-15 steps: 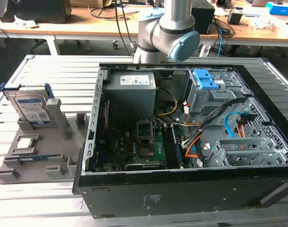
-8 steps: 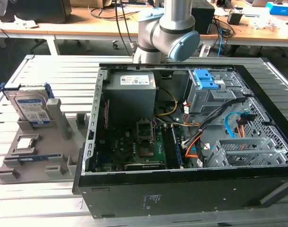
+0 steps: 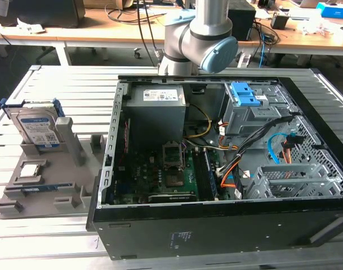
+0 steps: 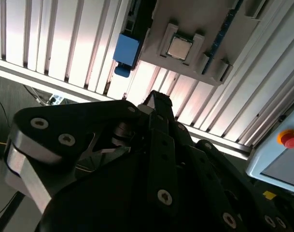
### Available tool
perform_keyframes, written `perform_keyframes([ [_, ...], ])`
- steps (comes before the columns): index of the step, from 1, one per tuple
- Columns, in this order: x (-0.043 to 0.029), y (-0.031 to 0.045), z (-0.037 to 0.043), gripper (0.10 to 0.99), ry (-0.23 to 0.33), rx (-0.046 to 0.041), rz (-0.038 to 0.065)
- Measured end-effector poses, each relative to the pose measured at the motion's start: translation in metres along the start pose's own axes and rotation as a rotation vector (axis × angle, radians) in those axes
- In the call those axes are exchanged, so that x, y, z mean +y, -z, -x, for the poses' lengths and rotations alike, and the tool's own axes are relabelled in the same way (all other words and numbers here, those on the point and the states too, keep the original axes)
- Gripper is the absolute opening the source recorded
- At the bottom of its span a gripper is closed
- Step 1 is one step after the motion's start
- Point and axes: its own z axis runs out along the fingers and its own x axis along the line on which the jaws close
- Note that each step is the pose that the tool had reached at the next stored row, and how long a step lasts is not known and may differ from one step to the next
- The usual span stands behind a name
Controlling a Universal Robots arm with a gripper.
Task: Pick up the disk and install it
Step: 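Pick up the disk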
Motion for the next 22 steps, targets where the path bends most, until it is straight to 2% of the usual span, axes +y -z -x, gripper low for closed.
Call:
perform_keyframes([
  [2, -0.0001, 0.0001, 0.0000, 0.106, 0.020, 0.0007, 0.000],
  [6, -0.0001, 0.0000, 0.0000, 0.106, 0.020, 0.0012, 0.000],
  [9, 0.0000, -0.0002, 0.0000, 0.106, 0.020, -0.0035, -0.038],
  [10, -0.0002, -0.0002, 0.0000, 0.106, 0.020, -0.0038, -0.040],
  [14, 0.0000, -0.0002, 0.0000, 0.106, 0.022, -0.0035, -0.042],
  [17, 0.0000, -0.0002, 0.0000, 0.106, 0.053, 0.0016, -0.042],
  [22, 0.0000, -0.0003, 0.0000, 0.106, 0.055, 0.0016, -0.042],
])
